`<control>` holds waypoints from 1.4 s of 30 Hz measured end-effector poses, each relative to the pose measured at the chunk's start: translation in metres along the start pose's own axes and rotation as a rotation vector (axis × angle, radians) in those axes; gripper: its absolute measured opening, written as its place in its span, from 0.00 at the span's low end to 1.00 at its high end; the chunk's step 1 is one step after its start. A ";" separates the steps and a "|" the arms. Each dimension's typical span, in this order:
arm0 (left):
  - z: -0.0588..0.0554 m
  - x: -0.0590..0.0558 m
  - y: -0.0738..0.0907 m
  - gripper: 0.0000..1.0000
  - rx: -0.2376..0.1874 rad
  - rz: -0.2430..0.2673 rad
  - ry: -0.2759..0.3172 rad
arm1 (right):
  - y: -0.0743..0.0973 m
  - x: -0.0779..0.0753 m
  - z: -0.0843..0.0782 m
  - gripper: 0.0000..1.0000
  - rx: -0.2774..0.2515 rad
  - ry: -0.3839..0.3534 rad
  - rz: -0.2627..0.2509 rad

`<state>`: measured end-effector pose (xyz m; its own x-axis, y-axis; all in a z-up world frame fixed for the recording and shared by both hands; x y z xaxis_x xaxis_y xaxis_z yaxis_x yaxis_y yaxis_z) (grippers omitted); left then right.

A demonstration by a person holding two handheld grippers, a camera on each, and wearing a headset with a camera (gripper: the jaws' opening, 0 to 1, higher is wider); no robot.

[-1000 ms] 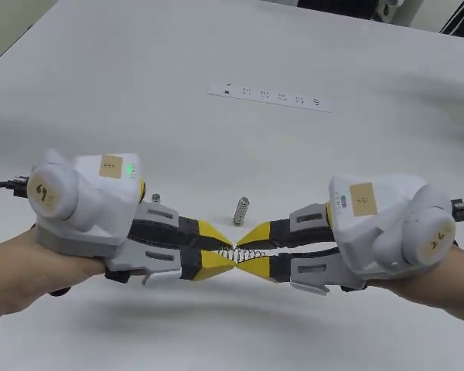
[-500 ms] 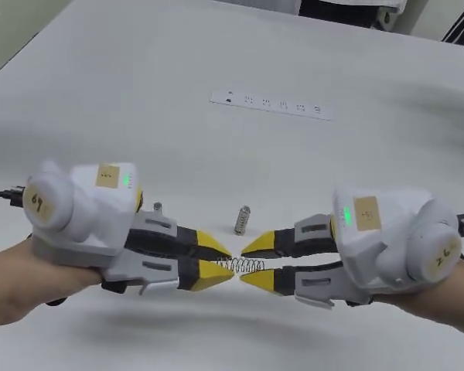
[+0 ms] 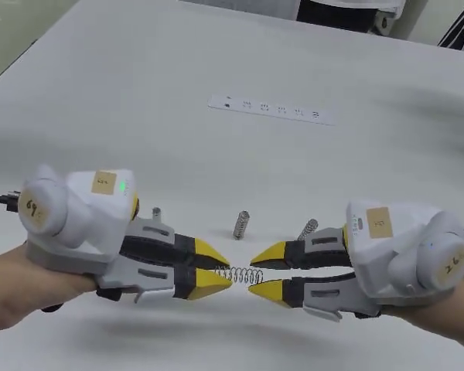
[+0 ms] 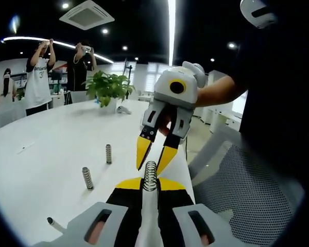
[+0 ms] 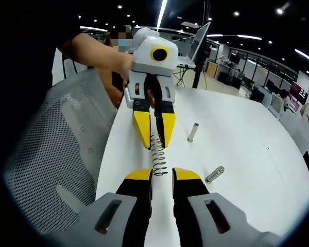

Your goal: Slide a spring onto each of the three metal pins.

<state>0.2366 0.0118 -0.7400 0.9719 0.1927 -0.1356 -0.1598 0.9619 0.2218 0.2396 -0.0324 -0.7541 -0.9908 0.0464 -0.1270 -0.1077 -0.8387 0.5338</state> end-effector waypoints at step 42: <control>-0.015 -0.001 -0.006 0.02 0.065 -0.009 -0.053 | 0.000 0.007 0.046 0.08 -0.099 0.033 0.036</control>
<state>0.2344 0.0084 -0.7555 0.9814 0.1715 -0.0865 -0.1408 0.9487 0.2832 0.2291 -0.0068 -0.7169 -0.9905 -0.0015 -0.1377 -0.0617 -0.8890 0.4537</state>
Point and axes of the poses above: the centre of the closed fingertips' face, and the gripper's own axes: y roughly backward along the fingers, x roughly to its left, z roughly out of its top, the point moved 2 cm from there along y, roughly backward along the fingers, and after that the axes turned 5 degrees about -x, right-handed, at the moved point
